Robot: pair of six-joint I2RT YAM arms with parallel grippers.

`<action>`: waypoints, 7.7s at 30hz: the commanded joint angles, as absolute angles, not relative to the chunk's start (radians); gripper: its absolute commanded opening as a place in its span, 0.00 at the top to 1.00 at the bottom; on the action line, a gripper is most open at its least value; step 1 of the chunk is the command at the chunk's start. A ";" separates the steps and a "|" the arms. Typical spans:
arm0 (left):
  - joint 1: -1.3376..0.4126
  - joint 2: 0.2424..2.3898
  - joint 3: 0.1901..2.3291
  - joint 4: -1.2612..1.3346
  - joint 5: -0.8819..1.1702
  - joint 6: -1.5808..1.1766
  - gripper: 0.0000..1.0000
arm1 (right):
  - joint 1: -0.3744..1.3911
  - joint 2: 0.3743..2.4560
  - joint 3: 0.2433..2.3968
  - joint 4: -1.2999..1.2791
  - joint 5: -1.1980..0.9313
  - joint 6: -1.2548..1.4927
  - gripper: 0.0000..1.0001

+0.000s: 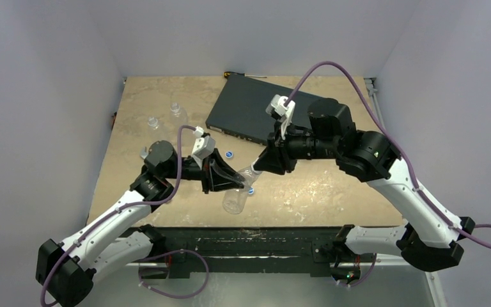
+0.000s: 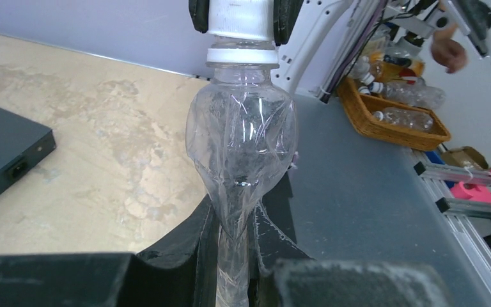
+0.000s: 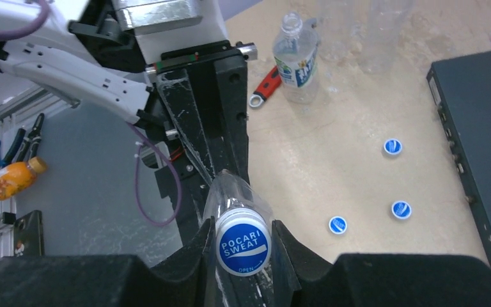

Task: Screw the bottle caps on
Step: Screw the bottle cap onto the plastic bottle.

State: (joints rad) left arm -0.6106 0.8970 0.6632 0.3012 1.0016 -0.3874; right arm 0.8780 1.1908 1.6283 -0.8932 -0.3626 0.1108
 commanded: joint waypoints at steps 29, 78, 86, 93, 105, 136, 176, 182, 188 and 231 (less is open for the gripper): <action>-0.608 0.904 0.581 0.892 0.889 -0.707 1.00 | 0.891 1.232 1.676 -0.567 -0.738 0.122 1.00; -0.622 0.802 0.781 0.317 0.127 -0.359 1.00 | 0.978 1.363 1.559 -0.515 -0.060 0.435 1.00; -0.668 0.908 0.803 0.452 -0.099 -0.272 1.00 | 1.003 1.438 1.592 -0.599 0.199 0.577 1.00; -0.813 1.054 0.807 0.611 -0.300 -0.170 1.00 | 1.013 1.531 1.670 -0.683 0.392 0.646 1.00; -0.828 1.148 0.808 0.667 -0.320 -0.174 1.00 | 1.014 1.615 1.787 -0.754 0.556 0.664 1.00; -0.824 0.934 0.564 0.559 0.008 -0.182 1.00 | 0.849 1.363 1.783 -0.629 0.100 0.360 0.02; -0.781 0.914 0.611 0.635 0.384 -0.385 1.00 | 0.756 1.197 1.438 -0.289 -0.413 0.198 0.02; -0.772 0.920 0.611 0.649 0.389 -0.399 1.00 | 0.784 1.203 1.446 -0.309 -0.375 0.173 0.02; -0.759 0.930 0.611 0.664 0.400 -0.420 1.00 | 0.818 1.209 1.446 -0.321 -0.336 0.156 0.02; -0.674 0.931 0.587 0.647 0.419 -0.483 1.00 | 0.877 1.181 1.419 -0.336 -0.278 0.161 0.02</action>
